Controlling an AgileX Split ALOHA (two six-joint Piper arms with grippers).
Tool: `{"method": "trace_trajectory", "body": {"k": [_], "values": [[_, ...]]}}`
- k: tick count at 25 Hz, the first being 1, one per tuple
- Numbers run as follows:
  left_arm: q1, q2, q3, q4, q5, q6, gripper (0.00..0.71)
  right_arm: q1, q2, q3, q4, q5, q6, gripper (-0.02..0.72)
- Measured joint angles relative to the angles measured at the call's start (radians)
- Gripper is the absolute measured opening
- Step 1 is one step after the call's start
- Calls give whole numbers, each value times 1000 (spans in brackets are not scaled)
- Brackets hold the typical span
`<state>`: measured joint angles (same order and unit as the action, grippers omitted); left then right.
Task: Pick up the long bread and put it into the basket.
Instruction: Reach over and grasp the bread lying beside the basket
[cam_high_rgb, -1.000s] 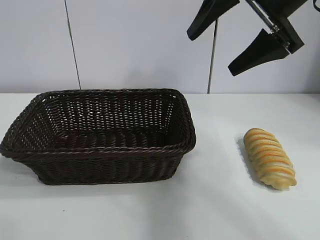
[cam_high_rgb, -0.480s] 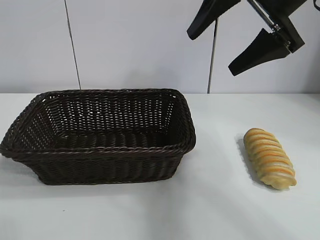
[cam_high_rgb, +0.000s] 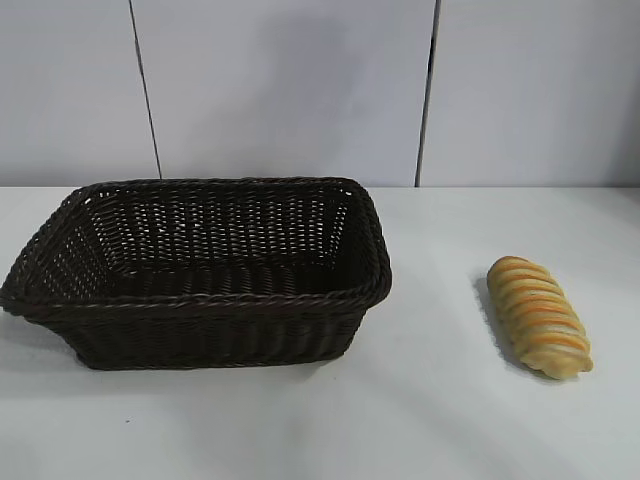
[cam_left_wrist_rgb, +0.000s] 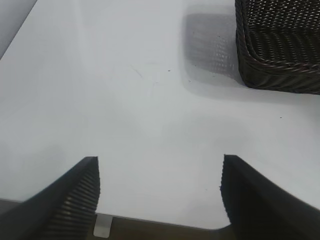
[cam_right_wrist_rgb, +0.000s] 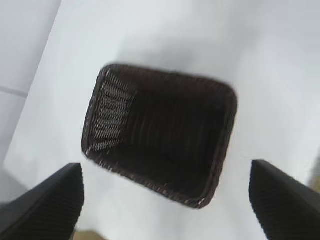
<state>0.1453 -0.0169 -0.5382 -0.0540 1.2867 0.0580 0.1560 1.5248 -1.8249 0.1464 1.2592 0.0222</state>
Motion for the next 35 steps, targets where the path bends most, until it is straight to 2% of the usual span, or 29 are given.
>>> {"method": "trace_trajectory", "body": {"k": [2, 5, 10, 13, 15, 17, 21, 24, 30, 35], "values": [[0, 0, 0, 0, 0, 0, 498, 0, 0, 0, -90, 1, 16, 622], [0, 0, 0, 0, 0, 0, 498, 0, 0, 10, -154, 0, 24, 622], [0, 0, 0, 48, 0, 0, 498, 0, 7, 182, -166, -2, 27, 622], [0, 0, 0, 75, 0, 0, 498, 0, 27, 349, -137, -18, 29, 622], [0, 0, 0, 79, 0, 0, 498, 0, 33, 460, -108, -71, 29, 622], [0, 0, 0, 81, 0, 0, 498, 0, 35, 568, -94, -172, 29, 622], [0, 0, 0, 82, 0, 0, 498, 0, 35, 753, -98, -342, 42, 622], [0, 0, 0, 82, 0, 0, 498, 0, 35, 815, -126, -447, 83, 622], [0, 0, 0, 82, 0, 0, 498, 0, 42, 830, -213, -561, 150, 622], [0, 0, 0, 82, 0, 0, 498, 0, 140, 830, -221, -605, 161, 622]]}}
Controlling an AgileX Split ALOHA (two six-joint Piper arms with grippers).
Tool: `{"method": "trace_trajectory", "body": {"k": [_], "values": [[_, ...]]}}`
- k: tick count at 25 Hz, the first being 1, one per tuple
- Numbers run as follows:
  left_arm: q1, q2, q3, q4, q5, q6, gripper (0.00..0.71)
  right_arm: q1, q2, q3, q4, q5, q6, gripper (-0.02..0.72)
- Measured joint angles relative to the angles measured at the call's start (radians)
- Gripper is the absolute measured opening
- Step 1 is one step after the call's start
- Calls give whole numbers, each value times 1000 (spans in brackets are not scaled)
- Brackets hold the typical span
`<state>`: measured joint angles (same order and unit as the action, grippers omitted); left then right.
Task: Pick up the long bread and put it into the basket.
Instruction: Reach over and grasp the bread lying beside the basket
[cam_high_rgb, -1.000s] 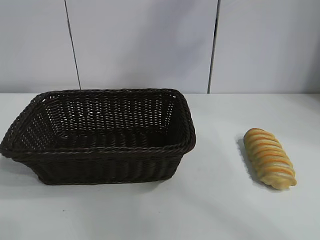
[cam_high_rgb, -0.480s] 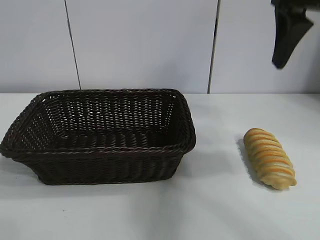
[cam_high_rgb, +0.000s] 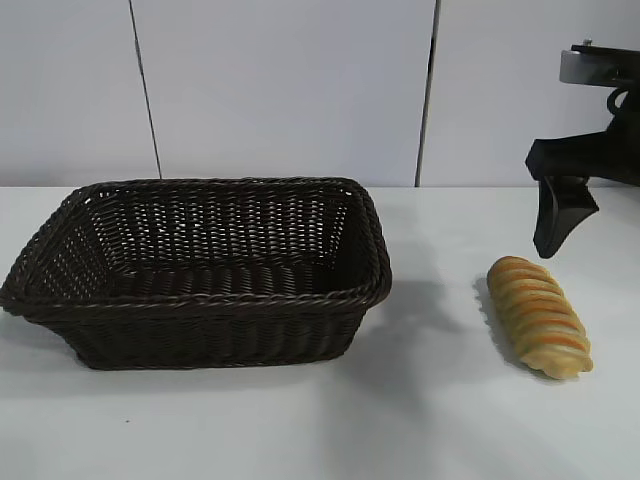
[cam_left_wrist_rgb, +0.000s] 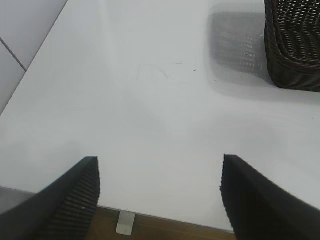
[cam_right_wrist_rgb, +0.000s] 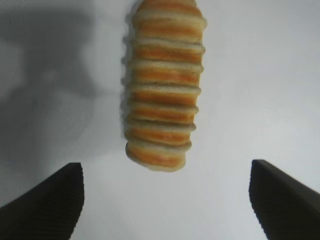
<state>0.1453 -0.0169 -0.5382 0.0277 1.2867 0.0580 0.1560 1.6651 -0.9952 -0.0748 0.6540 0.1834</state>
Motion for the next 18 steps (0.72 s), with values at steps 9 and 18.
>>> {"method": "trace_trajectory", "body": {"k": [9, 18], "values": [[0, 0, 0, 0, 0, 0, 498, 0, 172, 0, 30, -112, 7, 622], [-18, 0, 0, 3, 0, 0, 498, 0, 224, -1, 44, -182, 7, 518]]}}
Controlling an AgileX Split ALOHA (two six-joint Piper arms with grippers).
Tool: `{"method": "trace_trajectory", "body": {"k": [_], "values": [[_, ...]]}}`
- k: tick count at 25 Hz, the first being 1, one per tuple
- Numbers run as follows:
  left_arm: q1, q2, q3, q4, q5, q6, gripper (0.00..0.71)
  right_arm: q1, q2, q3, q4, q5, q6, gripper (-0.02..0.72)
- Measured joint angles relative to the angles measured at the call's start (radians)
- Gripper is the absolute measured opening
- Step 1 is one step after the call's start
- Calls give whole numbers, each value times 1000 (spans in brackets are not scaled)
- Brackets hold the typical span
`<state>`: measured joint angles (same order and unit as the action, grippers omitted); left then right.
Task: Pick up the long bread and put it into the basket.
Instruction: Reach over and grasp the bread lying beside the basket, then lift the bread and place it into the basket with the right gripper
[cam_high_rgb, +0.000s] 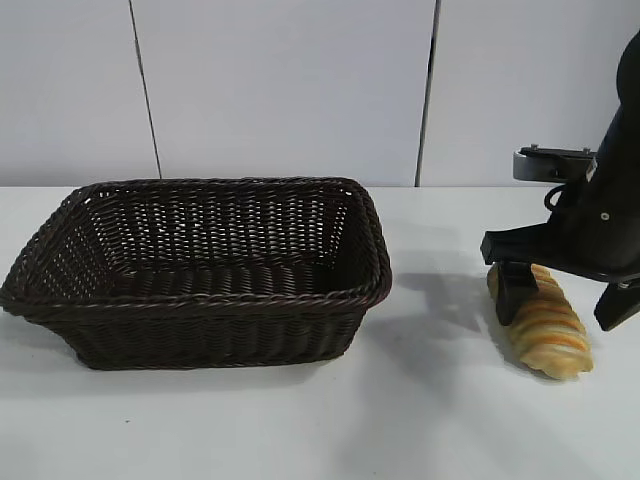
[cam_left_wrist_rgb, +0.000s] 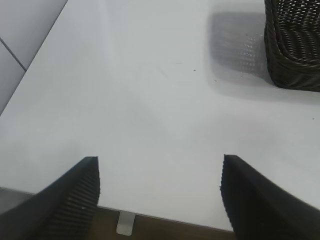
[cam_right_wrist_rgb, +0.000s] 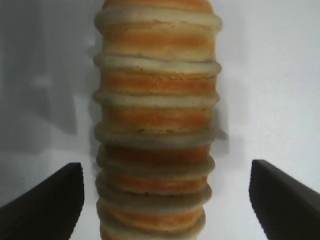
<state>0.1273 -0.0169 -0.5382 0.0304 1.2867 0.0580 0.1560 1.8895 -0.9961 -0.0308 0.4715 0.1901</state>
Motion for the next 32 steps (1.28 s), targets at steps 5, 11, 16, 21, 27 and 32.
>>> {"method": "trace_trajectory", "body": {"k": [5, 11, 16, 21, 27, 32], "values": [[0, 0, 0, 0, 0, 0, 498, 0, 1, -8, 13, 3, 0, 109], [0, 0, 0, 0, 0, 0, 498, 0, -26, -146, 8, 208, 0, 106], [0, 0, 0, 0, 0, 0, 498, 0, -104, -389, -31, 425, -8, 106], [0, 0, 0, 0, 0, 0, 498, 0, -120, -622, -39, 648, -37, 103], [0, 0, 0, 0, 0, 0, 498, 17, -120, -687, 31, 692, -63, 103], [0, 0, 0, 1, 0, 0, 498, 172, -119, -696, 96, 638, -82, 103]]}}
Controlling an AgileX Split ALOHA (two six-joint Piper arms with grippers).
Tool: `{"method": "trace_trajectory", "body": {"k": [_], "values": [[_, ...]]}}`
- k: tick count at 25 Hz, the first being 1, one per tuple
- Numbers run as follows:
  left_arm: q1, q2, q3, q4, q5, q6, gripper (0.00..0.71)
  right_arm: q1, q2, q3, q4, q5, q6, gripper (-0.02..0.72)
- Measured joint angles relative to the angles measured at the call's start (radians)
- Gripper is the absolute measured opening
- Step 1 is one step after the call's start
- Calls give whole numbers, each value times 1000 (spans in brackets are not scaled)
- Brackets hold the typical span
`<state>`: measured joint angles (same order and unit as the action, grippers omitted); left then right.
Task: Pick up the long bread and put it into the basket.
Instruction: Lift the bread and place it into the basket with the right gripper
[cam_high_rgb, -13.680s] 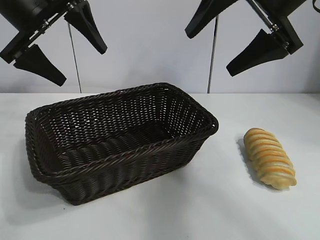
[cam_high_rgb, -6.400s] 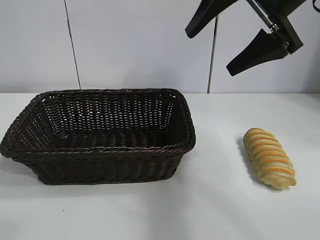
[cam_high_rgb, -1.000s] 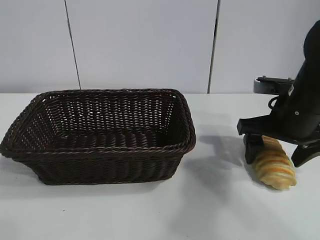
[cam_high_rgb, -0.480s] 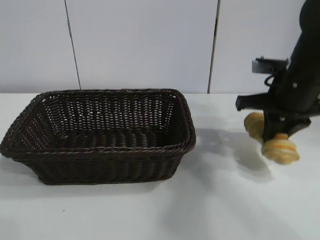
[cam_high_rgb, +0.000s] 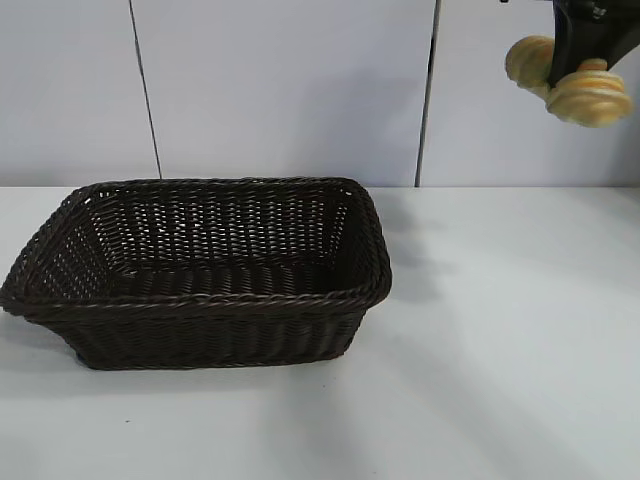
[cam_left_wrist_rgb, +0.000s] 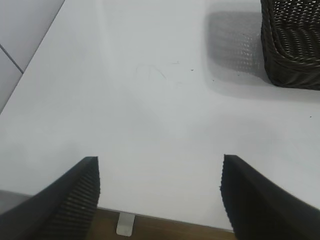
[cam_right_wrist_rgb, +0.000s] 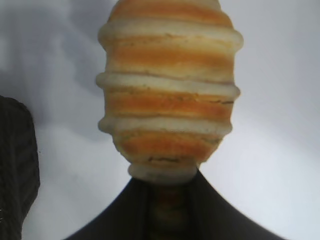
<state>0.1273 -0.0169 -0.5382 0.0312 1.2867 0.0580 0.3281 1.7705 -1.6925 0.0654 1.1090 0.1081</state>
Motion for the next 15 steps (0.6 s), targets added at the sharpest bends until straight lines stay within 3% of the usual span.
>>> {"method": "trace_trajectory", "body": {"k": [8, 15], "values": [[0, 0, 0, 0, 0, 0, 498, 289, 0, -160, 12, -94, -1, 94], [0, 0, 0, 0, 0, 0, 498, 393, 88, -214, 18, -148, -8, 94]]}}
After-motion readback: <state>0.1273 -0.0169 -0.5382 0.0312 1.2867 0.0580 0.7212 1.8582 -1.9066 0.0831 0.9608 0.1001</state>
